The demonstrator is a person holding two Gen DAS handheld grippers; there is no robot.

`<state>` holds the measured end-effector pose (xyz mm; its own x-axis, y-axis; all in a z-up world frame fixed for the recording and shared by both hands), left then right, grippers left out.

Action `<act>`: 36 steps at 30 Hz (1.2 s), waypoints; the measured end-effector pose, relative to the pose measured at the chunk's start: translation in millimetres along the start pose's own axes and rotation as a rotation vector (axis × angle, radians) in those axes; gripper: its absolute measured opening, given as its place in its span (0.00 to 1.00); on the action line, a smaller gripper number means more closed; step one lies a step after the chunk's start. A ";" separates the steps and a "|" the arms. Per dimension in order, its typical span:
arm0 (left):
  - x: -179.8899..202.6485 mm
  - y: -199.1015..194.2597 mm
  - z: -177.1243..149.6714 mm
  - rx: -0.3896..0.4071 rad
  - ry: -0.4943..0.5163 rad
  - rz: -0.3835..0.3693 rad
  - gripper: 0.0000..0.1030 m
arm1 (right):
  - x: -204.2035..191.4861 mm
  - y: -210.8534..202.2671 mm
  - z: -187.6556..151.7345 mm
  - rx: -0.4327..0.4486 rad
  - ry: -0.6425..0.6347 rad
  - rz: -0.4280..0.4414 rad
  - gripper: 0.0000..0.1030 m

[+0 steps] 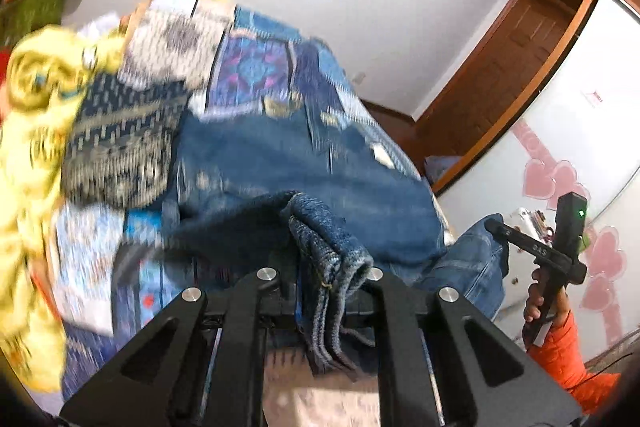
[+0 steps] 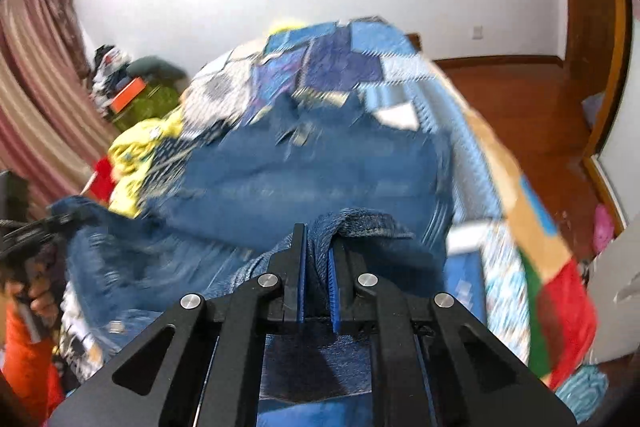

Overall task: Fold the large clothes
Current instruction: 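Grasp the jacket hem with the left tool while the right tool grasps it too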

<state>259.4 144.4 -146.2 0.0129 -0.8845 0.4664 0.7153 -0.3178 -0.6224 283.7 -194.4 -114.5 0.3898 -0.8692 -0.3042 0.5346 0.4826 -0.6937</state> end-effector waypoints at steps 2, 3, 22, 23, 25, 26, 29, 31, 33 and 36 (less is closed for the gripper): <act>-2.3 7.2 21.8 0.025 -0.004 0.014 0.10 | 9.3 11.4 17.4 0.015 0.008 -0.025 0.08; -6.0 11.8 32.7 0.037 -0.011 0.027 0.10 | 13.9 16.5 26.4 0.021 0.013 -0.038 0.07; -99.5 186.6 77.6 -0.119 -0.056 0.320 0.11 | 90.3 136.2 64.4 -0.130 0.155 -0.081 0.07; -103.2 192.7 74.5 -0.131 -0.054 0.327 0.12 | 92.5 140.0 61.7 -0.142 0.144 -0.081 0.07; -114.7 206.9 67.5 -0.163 -0.048 0.333 0.13 | 97.0 145.3 55.9 -0.165 0.132 -0.076 0.05; -118.1 211.0 65.2 -0.174 -0.048 0.334 0.15 | 98.2 146.6 54.7 -0.172 0.126 -0.071 0.05; -126.9 221.4 56.8 -0.205 -0.046 0.334 0.17 | 98.2 145.9 51.8 -0.190 0.080 -0.055 0.05; -128.0 227.2 51.7 -0.242 -0.033 0.344 0.18 | 96.3 145.2 51.5 -0.205 0.044 -0.056 0.06; -125.0 229.4 52.9 -0.263 -0.010 0.363 0.18 | 95.3 141.2 51.1 -0.217 0.027 -0.052 0.06; -119.7 229.1 52.2 -0.297 0.030 0.398 0.21 | 94.5 130.0 50.8 -0.220 0.026 -0.033 0.06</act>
Point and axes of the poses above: each gripper's, at about its wrist camera, not at the fingertips, and y roughly the way its jaws point, x to its right, z to its top, the point moved 5 cm from there along y, roughly the way its jaws point, and after that the axes turned 2 degrees about -y, right-handed, at the moved point
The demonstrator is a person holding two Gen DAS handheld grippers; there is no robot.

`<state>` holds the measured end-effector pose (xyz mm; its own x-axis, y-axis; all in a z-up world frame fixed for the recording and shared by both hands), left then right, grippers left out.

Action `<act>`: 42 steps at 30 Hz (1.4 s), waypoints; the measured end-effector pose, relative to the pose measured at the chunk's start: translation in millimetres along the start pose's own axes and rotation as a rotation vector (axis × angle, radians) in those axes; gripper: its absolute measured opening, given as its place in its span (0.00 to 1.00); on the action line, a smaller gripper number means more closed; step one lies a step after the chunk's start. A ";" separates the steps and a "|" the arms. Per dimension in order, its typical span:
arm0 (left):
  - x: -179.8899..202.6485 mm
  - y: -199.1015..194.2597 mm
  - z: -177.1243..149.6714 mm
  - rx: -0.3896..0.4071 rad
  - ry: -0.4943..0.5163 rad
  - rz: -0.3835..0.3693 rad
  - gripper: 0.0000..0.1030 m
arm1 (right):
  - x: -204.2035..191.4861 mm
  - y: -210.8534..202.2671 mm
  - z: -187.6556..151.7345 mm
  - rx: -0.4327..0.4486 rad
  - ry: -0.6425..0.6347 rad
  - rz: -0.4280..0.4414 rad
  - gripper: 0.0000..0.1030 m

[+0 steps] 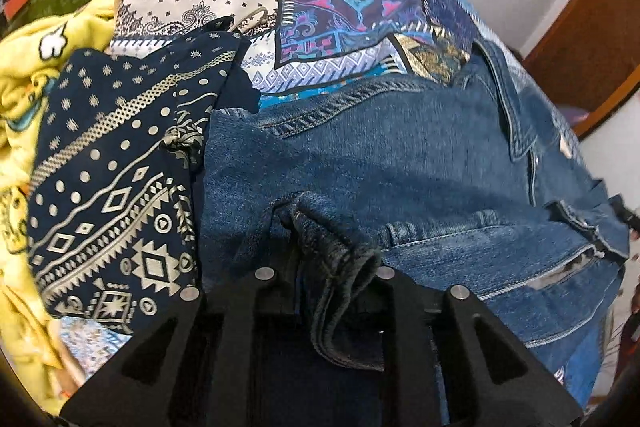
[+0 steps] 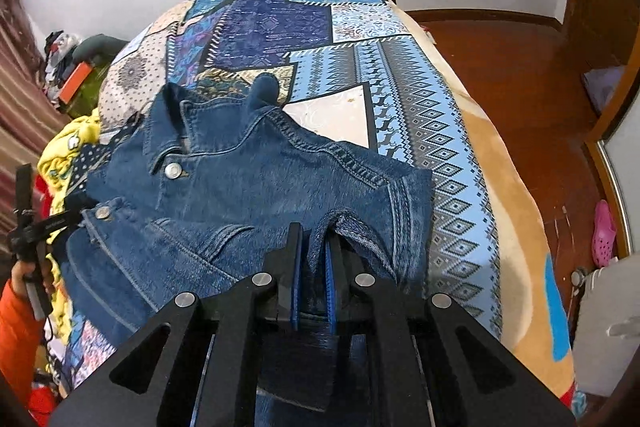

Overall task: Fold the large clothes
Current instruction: 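Grasp the jacket hem with the left tool while the right tool grasps it too, then lift the hem with both tools and fold it over toward the collar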

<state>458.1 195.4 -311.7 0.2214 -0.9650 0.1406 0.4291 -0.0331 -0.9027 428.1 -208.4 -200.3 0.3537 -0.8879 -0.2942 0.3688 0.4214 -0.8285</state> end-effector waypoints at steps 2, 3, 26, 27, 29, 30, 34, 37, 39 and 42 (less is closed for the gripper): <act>1.8 -2.9 -2.2 -0.009 0.023 0.027 0.25 | -0.3 -8.4 -3.4 -0.002 0.004 0.005 0.07; 2.9 -4.4 -4.0 -0.014 0.031 0.032 0.26 | -0.5 -12.6 -5.3 -0.003 0.011 0.006 0.07; 27.4 -131.2 -12.6 0.282 0.132 0.257 0.72 | -2.5 -93.5 -41.1 0.121 -0.124 -0.340 0.64; 31.4 -139.5 -18.3 0.304 0.155 0.248 0.74 | -7.1 -89.8 -45.4 0.115 -0.128 -0.315 0.64; 38.3 -145.1 -30.5 0.304 0.194 0.217 0.77 | -18.4 -82.6 -53.8 0.102 -0.139 -0.265 0.64; 42.2 -143.9 -38.6 0.284 0.219 0.199 0.77 | -24.5 -78.2 -57.9 0.094 -0.147 -0.244 0.64; 54.0 -124.8 -67.7 0.211 0.302 0.185 0.77 | -44.7 -61.5 -67.3 0.057 -0.196 -0.206 0.65; 58.1 -105.6 -82.4 0.186 0.359 0.220 0.77 | -55.7 -44.7 -68.4 0.020 -0.231 -0.199 0.65; 56.0 -91.4 -86.8 0.175 0.362 0.255 0.77 | -61.1 -32.9 -70.7 -0.010 -0.251 -0.196 0.65; 48.8 -73.9 -85.2 0.169 0.338 0.285 0.77 | -65.2 -16.4 -77.9 -0.058 -0.273 -0.216 0.65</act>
Point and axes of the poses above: each gripper's, at about its wrist camera, not at the fingertips, and y roughly the way its jaws point, x to its right, z to its top, the point moved 5 cm from there along y, roughly the way its jaws point, and after that the axes turned 2 degrees about -y, right-handed, at the moved point
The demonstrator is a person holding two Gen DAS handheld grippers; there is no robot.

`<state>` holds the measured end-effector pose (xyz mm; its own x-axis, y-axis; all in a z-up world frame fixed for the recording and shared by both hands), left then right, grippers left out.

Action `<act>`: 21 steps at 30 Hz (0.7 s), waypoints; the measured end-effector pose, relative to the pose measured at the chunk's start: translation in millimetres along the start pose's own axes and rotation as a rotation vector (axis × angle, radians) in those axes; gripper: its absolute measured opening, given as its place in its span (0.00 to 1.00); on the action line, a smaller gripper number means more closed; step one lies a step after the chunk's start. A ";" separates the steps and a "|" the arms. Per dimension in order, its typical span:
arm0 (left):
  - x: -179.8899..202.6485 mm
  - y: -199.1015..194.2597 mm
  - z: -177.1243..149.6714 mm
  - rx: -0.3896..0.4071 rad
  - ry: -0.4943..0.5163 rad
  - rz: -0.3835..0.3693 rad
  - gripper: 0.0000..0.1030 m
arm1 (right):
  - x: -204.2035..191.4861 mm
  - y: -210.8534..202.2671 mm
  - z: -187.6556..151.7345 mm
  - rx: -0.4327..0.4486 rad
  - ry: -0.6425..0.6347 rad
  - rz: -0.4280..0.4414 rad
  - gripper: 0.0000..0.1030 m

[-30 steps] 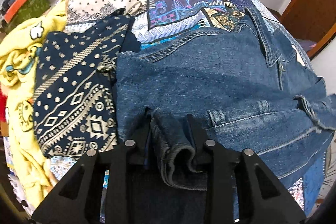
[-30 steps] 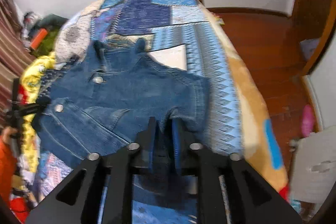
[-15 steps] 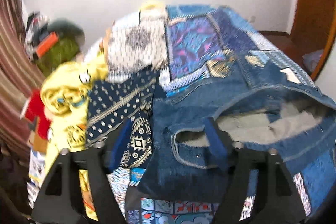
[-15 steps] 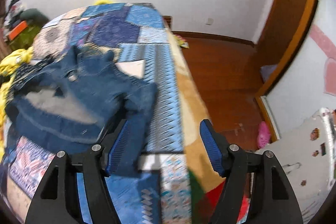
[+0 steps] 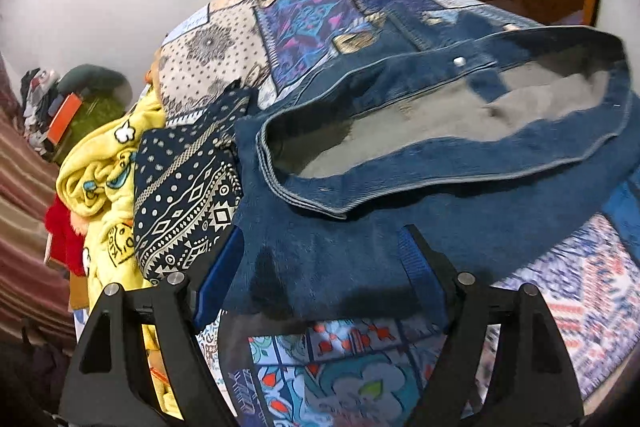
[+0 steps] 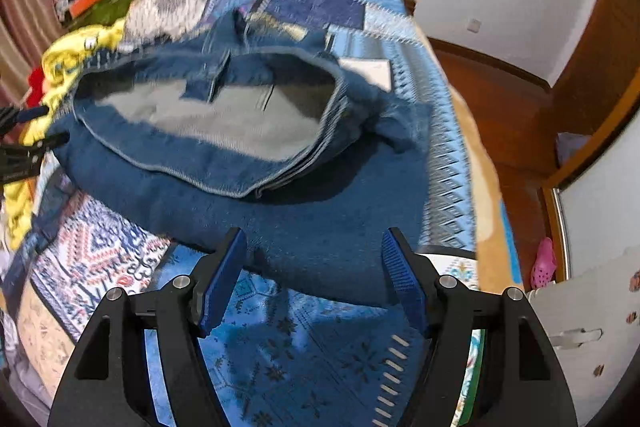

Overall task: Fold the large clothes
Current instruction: 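Lift the hem with both tools and fold it over toward the collar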

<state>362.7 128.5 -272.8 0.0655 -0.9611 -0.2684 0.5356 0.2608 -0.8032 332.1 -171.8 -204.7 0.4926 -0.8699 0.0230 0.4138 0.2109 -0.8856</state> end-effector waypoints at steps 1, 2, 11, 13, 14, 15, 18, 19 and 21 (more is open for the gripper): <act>-1.1 7.4 0.8 -0.006 -0.007 -0.006 0.77 | -1.3 5.0 0.6 -0.009 -0.006 -0.015 0.65; -1.6 11.1 1.2 -0.010 -0.012 -0.013 0.77 | -1.0 5.4 0.6 -0.007 -0.014 -0.026 0.65; -8.8 49.9 50.6 -0.024 -0.018 -0.010 0.77 | -2.3 28.6 55.8 -0.002 -0.151 -0.044 0.72; -14.0 56.0 71.8 -0.020 -0.018 -0.004 0.77 | 5.6 35.1 78.8 0.007 -0.128 -0.069 0.72; -18.9 57.5 85.0 -0.014 -0.026 0.007 0.77 | 10.2 35.2 86.7 0.022 -0.108 -0.101 0.72; -24.5 56.7 96.5 -0.003 -0.038 0.026 0.77 | 18.2 34.2 98.8 0.046 -0.078 -0.143 0.72; -40.7 47.1 126.9 0.014 -0.108 -0.025 0.78 | 46.1 21.6 126.3 0.111 0.050 -0.227 0.72; -42.2 42.2 131.4 0.018 -0.127 -0.061 0.78 | 52.7 14.5 131.6 0.135 0.091 -0.224 0.72; -42.7 34.0 134.9 0.034 -0.137 -0.097 0.78 | 61.5 -4.0 139.1 0.199 0.159 -0.170 0.72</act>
Point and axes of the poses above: each gripper's, at about its wrist camera, not at the fingertips, and y roughly the way its jaws point, x to its right, z to its top, the point moved 5 cm from there along y, roughly the way its jaws point, and after that the axes turned 2 degrees about -y, right-handed, at the moved point
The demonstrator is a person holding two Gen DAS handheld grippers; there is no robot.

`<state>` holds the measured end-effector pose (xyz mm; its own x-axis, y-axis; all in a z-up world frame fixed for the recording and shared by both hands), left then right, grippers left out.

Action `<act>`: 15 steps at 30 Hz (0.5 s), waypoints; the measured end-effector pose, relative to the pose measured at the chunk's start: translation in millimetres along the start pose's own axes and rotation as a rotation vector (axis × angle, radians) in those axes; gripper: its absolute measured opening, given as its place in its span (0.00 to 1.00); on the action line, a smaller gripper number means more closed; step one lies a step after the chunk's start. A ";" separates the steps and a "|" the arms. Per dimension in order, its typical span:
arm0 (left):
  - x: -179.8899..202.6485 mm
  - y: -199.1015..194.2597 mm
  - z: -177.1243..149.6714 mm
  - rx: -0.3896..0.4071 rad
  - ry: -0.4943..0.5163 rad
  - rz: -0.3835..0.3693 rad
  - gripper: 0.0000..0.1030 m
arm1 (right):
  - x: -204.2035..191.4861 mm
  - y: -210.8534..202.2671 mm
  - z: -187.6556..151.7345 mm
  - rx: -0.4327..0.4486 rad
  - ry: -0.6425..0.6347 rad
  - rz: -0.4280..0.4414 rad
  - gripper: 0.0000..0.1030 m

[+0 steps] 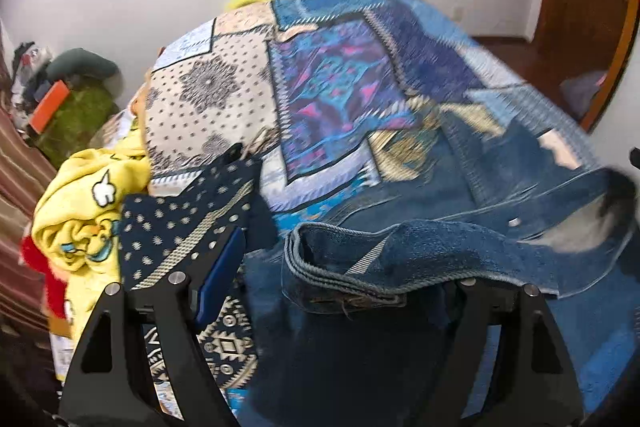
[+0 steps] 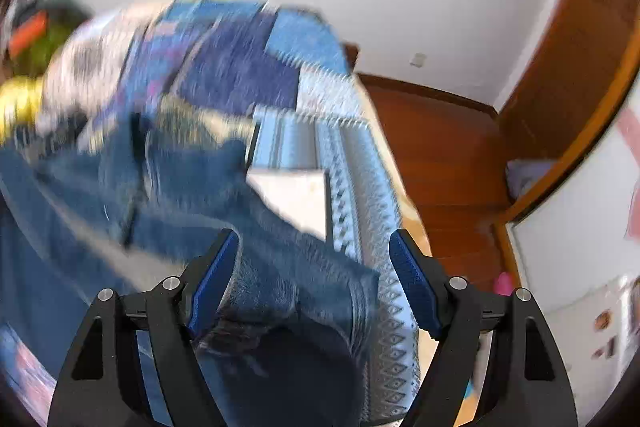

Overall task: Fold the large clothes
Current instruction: 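Lift the hem with both tools and fold it over toward the collar, then lay the folded hem down and open both tools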

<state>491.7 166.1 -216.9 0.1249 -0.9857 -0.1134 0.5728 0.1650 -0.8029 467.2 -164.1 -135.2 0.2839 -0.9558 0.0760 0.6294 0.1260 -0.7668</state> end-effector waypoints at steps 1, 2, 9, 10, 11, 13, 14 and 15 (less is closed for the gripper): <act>2.6 -4.4 -0.9 0.002 0.007 -0.014 0.78 | 2.4 -8.0 2.0 0.022 0.026 0.032 0.72; 5.1 -6.1 -2.1 0.001 0.020 -0.018 0.78 | 2.8 -18.1 2.1 0.042 0.043 0.082 0.72; -2.0 17.3 -34.8 -0.115 0.055 0.000 0.79 | -22.4 -33.1 -43.3 -0.019 -0.137 0.111 0.73; -7.5 21.9 -41.9 -0.144 0.024 -0.014 0.79 | -24.4 -30.6 -53.8 -0.037 -0.178 0.085 0.73; -11.7 23.6 -47.1 -0.159 -0.003 -0.031 0.79 | -25.8 -26.0 -64.7 -0.064 -0.220 0.055 0.73; -17.7 24.0 -55.8 -0.178 -0.041 -0.059 0.79 | -26.1 -17.3 -85.5 -0.119 -0.268 0.031 0.73; -20.8 22.6 -61.0 -0.183 -0.058 -0.073 0.79 | -27.8 -11.0 -97.6 -0.154 -0.282 0.038 0.73; -22.2 20.1 -64.9 -0.185 -0.066 -0.084 0.79 | -26.5 -7.3 -103.1 -0.177 -0.290 0.047 0.73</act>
<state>447.9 189.0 -268.5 0.1396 -0.9902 -0.0080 0.4258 0.0673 -0.9023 380.5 -167.1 -197.3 0.5195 -0.8315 0.1970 0.4827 0.0953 -0.8706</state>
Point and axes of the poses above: each gripper's, at about its wrist camera, not at the fingertips, and y roughly the way its jaws point, x to its right, z to its top, the point moved 5 cm from there along y, roughly the way its jaws point, and after that the axes turned 2 degrees about -y, right-handed, at the moved point
